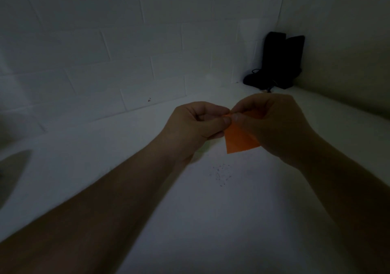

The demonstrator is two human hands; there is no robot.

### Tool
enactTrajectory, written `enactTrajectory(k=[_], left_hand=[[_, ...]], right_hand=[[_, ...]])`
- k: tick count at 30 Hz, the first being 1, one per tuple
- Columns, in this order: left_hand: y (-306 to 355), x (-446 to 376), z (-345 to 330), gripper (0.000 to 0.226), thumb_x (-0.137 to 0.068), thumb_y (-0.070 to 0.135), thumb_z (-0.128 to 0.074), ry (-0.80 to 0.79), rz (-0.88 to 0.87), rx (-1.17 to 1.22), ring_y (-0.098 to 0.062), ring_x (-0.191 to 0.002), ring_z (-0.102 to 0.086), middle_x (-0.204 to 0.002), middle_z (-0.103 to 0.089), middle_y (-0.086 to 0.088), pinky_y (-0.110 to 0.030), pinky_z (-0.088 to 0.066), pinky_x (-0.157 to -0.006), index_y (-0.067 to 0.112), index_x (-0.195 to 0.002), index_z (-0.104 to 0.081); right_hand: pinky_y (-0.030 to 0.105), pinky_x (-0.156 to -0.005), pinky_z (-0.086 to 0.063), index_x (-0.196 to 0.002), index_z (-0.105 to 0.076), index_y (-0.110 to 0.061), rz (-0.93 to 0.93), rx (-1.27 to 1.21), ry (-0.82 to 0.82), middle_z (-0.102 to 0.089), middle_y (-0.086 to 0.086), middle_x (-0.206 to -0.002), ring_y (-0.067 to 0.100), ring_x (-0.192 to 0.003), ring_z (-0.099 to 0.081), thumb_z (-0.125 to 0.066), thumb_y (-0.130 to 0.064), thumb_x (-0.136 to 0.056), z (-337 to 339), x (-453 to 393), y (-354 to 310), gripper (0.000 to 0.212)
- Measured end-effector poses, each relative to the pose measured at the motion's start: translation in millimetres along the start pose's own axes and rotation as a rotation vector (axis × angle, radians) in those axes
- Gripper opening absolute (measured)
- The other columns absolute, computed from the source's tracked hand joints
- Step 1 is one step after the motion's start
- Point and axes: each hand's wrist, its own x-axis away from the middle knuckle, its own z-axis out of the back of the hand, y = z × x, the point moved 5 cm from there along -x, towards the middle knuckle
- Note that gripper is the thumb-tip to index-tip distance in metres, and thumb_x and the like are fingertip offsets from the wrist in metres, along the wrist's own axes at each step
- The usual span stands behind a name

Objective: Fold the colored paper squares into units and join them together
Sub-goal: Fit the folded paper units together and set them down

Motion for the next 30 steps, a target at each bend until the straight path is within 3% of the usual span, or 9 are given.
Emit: enactTrajectory(k=[5, 11, 14, 17, 22, 26, 28, 30], left_hand=[[2, 2, -2, 0.011, -0.088, -0.003, -0.074, 0.002, -0.005, -0.008, -0.025, -0.089, -0.075, -0.095, -0.078, -0.018, -0.036, -0.063, -0.088, 0.003, -0.097, -0.075], [2, 1, -1, 0.012, -0.088, -0.004, -0.073, 0.003, -0.025, -0.026, -0.022, -0.085, -0.073, -0.088, -0.077, -0.014, -0.032, -0.063, -0.083, 0.006, -0.092, -0.075], [2, 2, -1, 0.013, -0.089, -0.005, -0.072, 0.003, -0.019, -0.023, -0.018, -0.080, -0.073, -0.083, -0.076, -0.009, -0.029, -0.061, -0.077, 0.008, -0.092, -0.075], [2, 1, -1, 0.015, -0.090, -0.005, -0.071, -0.004, -0.007, 0.002, -0.019, -0.081, -0.072, -0.079, -0.074, -0.008, -0.032, -0.062, -0.081, 0.009, -0.095, -0.072], [5, 4, -3, 0.014, -0.091, -0.005, -0.068, -0.041, 0.017, 0.061, -0.018, -0.078, -0.071, -0.082, -0.071, -0.013, -0.027, -0.060, -0.075, 0.008, -0.095, -0.069], [7, 5, -3, 0.012, -0.092, -0.006, -0.067, -0.050, 0.016, 0.046, -0.016, -0.073, -0.071, -0.077, -0.071, -0.010, -0.023, -0.058, -0.069, 0.006, -0.092, -0.068], [7, 4, -2, 0.011, -0.093, -0.004, -0.066, -0.048, -0.010, 0.004, -0.016, -0.074, -0.071, -0.077, -0.071, -0.009, -0.027, -0.060, -0.072, 0.006, -0.091, -0.069], [8, 3, -1, 0.010, -0.094, -0.001, -0.066, -0.036, -0.051, -0.073, -0.018, -0.076, -0.070, -0.078, -0.071, -0.010, -0.031, -0.061, -0.078, 0.007, -0.092, -0.071]], right_hand=[[0.020, -0.069, -0.044, -0.077, -0.071, -0.038, 0.003, 0.023, -0.011, -0.066, -0.034, -0.083, -0.015, -0.082, -0.059, -0.079, -0.025, -0.083, 1, -1, 0, 0.016], [0.021, -0.073, -0.047, -0.085, -0.075, -0.030, 0.004, -0.079, 0.003, -0.072, -0.023, -0.084, -0.005, -0.083, -0.066, -0.080, -0.016, -0.082, 2, -1, 0, 0.015], [0.028, -0.080, -0.052, -0.086, -0.077, -0.027, -0.003, -0.099, 0.014, -0.075, -0.016, -0.084, 0.002, -0.083, -0.069, -0.082, -0.014, -0.081, 1, -1, 1, 0.015], [0.032, -0.082, -0.055, -0.087, -0.076, -0.029, -0.026, -0.115, 0.026, -0.075, -0.013, -0.083, 0.004, -0.084, -0.070, -0.083, -0.013, -0.080, 1, -1, 3, 0.018], [0.054, -0.092, -0.055, -0.094, -0.075, -0.032, -0.149, -0.209, -0.008, -0.076, -0.003, -0.094, 0.022, -0.097, -0.070, -0.080, -0.013, -0.083, 2, -3, 10, 0.022], [0.048, -0.089, -0.057, -0.102, -0.073, -0.029, -0.170, -0.258, -0.044, -0.076, -0.001, -0.092, 0.020, -0.092, -0.072, -0.076, -0.011, -0.086, 2, -3, 9, 0.025], [0.040, -0.083, -0.057, -0.103, -0.071, -0.031, -0.167, -0.244, -0.046, -0.076, -0.004, -0.087, 0.013, -0.086, -0.072, -0.074, -0.011, -0.086, 2, -2, 9, 0.026], [0.041, -0.083, -0.058, -0.105, -0.071, -0.031, -0.172, -0.238, -0.046, -0.076, -0.005, -0.085, 0.013, -0.084, -0.073, -0.074, -0.010, -0.086, 2, -2, 9, 0.028]])
